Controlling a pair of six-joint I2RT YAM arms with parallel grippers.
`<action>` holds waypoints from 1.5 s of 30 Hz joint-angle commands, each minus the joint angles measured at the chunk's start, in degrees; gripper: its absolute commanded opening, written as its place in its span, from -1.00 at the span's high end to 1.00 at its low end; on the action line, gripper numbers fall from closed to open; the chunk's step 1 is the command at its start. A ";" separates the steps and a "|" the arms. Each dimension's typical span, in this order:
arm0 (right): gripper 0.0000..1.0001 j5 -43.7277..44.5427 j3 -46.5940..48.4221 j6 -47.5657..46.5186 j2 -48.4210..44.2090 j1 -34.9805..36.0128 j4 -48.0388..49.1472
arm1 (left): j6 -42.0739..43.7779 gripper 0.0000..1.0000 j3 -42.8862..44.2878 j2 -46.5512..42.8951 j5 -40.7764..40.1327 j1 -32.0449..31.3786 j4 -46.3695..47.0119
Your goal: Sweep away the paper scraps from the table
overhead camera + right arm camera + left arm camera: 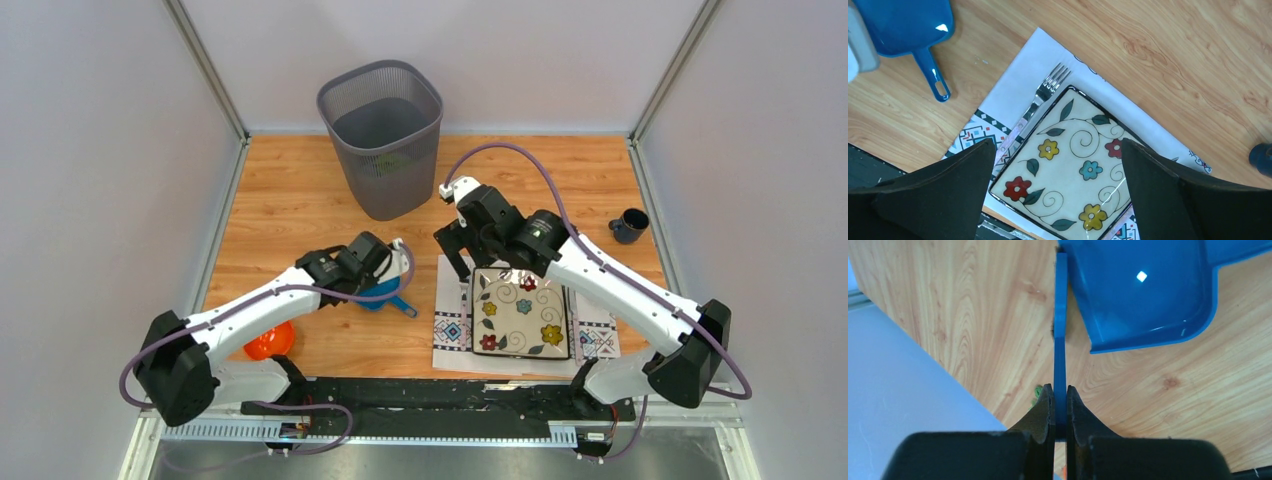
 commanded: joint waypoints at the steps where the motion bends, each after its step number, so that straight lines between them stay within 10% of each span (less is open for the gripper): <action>1: -1.00 1.47 -1.07 1.97 -2.80 0.10 0.11 | -0.22 1.00 -3.61 1.77 -7.31 -3.79 6.32; 7: -1.00 2.00 -1.07 2.06 -1.92 -0.16 -0.68 | -1.71 0.96 -3.18 3.19 1.36 -6.61 4.49; 13: -1.00 2.88 -1.33 1.79 -0.60 -1.91 -0.68 | -2.86 -0.56 1.65 2.93 20.70 -6.70 -3.07; 22: -1.00 -2.73 -4.66 0.92 -3.32 -10.16 5.28 | -1.27 -0.59 14.31 2.49 38.72 -4.16 -13.01; 33: -1.00 -11.20 -21.17 4.08 -14.57 -29.94 28.30 | -5.41 -0.62 6.16 -1.72 62.70 36.97 7.63; 45: -1.00 6.12 -34.19 3.64 -15.28 -34.97 48.16 | -17.08 -0.64 -19.33 -6.55 38.47 48.50 45.50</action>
